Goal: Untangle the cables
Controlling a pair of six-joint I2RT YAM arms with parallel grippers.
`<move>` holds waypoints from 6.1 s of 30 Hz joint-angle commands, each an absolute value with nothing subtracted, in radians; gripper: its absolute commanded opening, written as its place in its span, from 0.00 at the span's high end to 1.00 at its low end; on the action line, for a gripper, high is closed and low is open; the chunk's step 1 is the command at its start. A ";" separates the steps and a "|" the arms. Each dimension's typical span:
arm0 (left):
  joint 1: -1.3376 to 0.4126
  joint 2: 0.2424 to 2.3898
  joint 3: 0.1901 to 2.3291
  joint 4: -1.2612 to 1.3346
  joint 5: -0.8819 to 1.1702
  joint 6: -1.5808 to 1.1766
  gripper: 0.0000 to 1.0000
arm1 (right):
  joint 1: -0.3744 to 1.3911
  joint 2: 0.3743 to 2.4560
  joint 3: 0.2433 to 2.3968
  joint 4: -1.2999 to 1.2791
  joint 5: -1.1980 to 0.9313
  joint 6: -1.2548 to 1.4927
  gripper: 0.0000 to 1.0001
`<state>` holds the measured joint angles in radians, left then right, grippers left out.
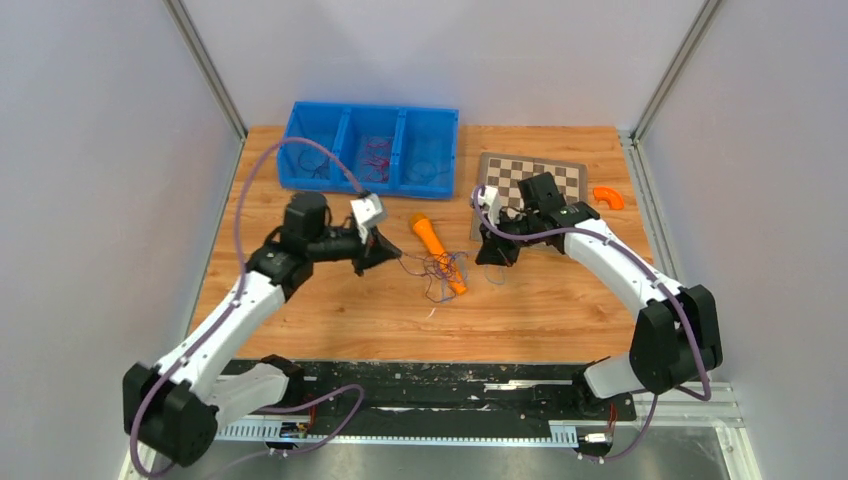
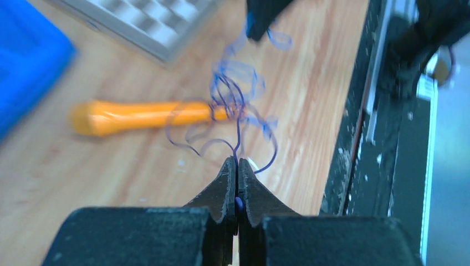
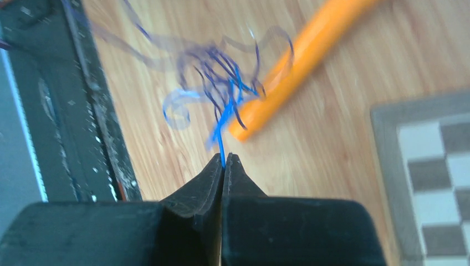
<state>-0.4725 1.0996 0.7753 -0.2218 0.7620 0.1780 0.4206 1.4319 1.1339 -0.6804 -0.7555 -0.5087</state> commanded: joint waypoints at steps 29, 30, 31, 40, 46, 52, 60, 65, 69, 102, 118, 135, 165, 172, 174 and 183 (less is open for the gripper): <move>0.087 1.082 1.650 -0.171 0.904 -0.518 1.00 | 0.372 1.336 1.192 -0.497 -0.893 -0.240 0.00; 0.088 1.084 1.649 -0.156 0.904 -0.533 1.00 | 0.384 1.349 1.219 -0.467 -0.911 -0.200 0.00; 0.088 1.084 1.645 -0.137 0.904 -0.566 1.00 | 0.405 1.363 1.240 -0.432 -0.924 -0.163 0.00; 0.086 1.088 1.569 0.090 0.935 -0.844 1.00 | 0.649 1.535 1.387 -0.088 -0.856 0.035 0.00; 0.086 1.086 1.562 0.113 0.936 -0.860 1.00 | 0.729 1.703 1.512 0.074 -0.891 0.085 0.16; 0.088 1.078 1.555 0.081 0.906 -0.838 1.00 | 0.745 1.730 1.499 0.173 -0.992 0.178 0.89; 0.110 1.082 1.553 0.070 0.864 -0.809 1.00 | 0.715 1.655 1.370 0.122 -0.965 0.129 1.00; 0.162 1.111 1.659 0.012 0.801 -0.733 1.00 | 0.645 1.605 1.213 0.044 -0.887 0.043 1.00; 0.185 1.128 1.724 -0.064 0.741 -0.667 1.00 | 0.589 1.565 1.089 0.006 -0.850 -0.051 1.00; 0.303 1.519 1.762 0.005 0.464 -0.345 1.00 | 0.550 1.472 0.951 -0.166 -0.917 -0.126 1.00; 0.217 1.918 1.765 0.188 0.272 -0.094 1.00 | 0.549 1.528 1.096 -0.260 -0.955 -0.113 1.00; 0.147 1.927 1.940 -0.206 0.325 0.077 0.02 | 0.547 1.545 1.270 -0.315 -0.975 -0.087 1.00; -0.442 1.107 1.072 -0.334 0.902 0.310 0.02 | 0.571 1.441 1.442 -0.289 -1.147 0.031 1.00; -0.455 1.126 1.115 -0.435 0.846 0.354 0.76 | 0.525 1.412 1.394 -0.287 -1.128 0.037 1.00; -0.423 1.098 1.110 -0.406 0.837 0.315 0.97 | 0.496 1.397 1.361 -0.286 -1.095 0.029 1.00; -0.137 1.221 1.278 -0.309 0.777 0.129 1.00 | 0.467 1.374 1.200 -0.289 -0.941 0.033 0.14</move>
<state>-0.2317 1.1393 1.1561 -0.3878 0.8349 0.2104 0.4686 1.4036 1.2274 -0.3176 -1.0042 0.0303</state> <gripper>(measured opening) 0.010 0.701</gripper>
